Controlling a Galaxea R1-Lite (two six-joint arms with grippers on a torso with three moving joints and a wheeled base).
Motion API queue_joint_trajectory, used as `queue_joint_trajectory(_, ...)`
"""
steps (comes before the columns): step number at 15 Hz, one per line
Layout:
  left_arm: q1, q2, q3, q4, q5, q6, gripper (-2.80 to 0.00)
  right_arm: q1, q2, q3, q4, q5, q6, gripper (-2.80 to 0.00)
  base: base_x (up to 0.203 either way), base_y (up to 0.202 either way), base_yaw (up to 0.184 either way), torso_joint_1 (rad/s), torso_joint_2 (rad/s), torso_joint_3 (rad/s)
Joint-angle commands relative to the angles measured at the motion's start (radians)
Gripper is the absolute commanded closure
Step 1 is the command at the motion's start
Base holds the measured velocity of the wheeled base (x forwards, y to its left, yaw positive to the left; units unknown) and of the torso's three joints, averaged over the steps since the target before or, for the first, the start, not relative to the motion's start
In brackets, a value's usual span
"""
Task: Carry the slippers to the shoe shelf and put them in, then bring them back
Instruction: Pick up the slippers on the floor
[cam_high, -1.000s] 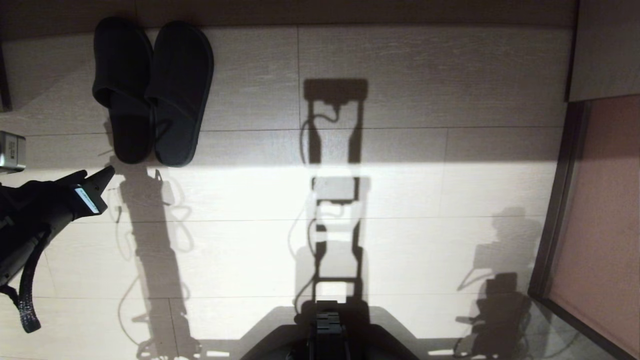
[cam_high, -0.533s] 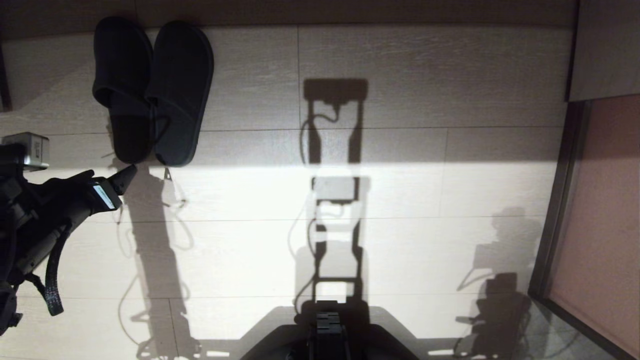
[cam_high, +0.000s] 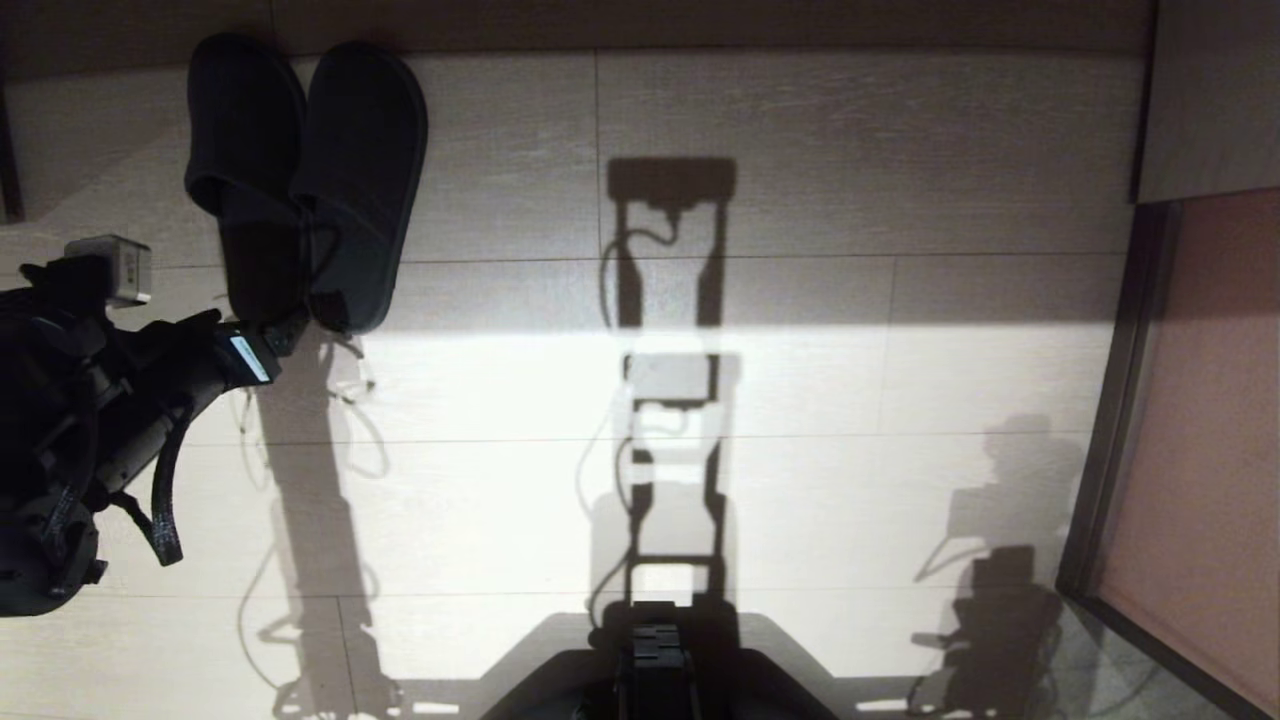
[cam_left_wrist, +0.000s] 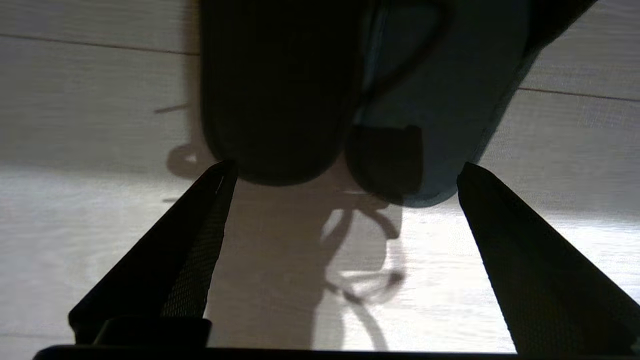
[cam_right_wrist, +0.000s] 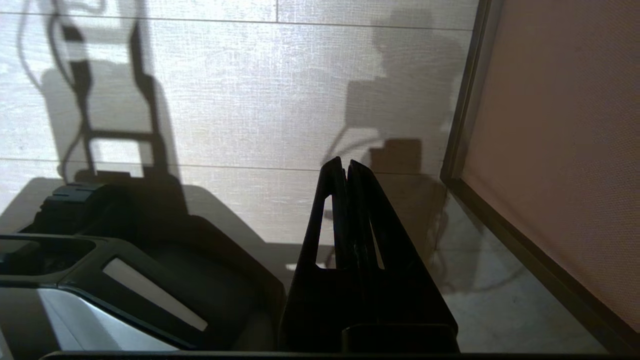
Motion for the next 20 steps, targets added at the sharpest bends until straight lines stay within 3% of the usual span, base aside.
queue_joint_trajectory(1,-0.027,0.018,-0.045,-0.009,-0.001,-0.001,-2.80,0.001,-0.002,0.000,0.000,0.001,0.000,0.00,0.000,0.000,0.000,0.000,0.00,0.000)
queue_joint_trajectory(6,-0.039,0.011,-0.092,-0.003,-0.004,-0.002,-2.80,0.001,-0.002,0.000,0.000,0.001,-0.001,0.00,0.000,0.000,0.000,0.000,0.00,0.000)
queue_joint_trajectory(10,-0.051,0.069,-0.245,-0.012,0.049,0.018,-2.80,0.000,-0.002,0.000,0.000,0.001,-0.001,0.00,0.000,0.000,0.000,0.000,0.00,0.000)
queue_joint_trajectory(20,-0.067,0.178,-0.396,-0.019,0.054,0.026,-2.80,0.000,-0.002,0.000,0.000,0.001,-0.001,0.00,0.000,0.000,0.000,0.000,0.00,0.000)
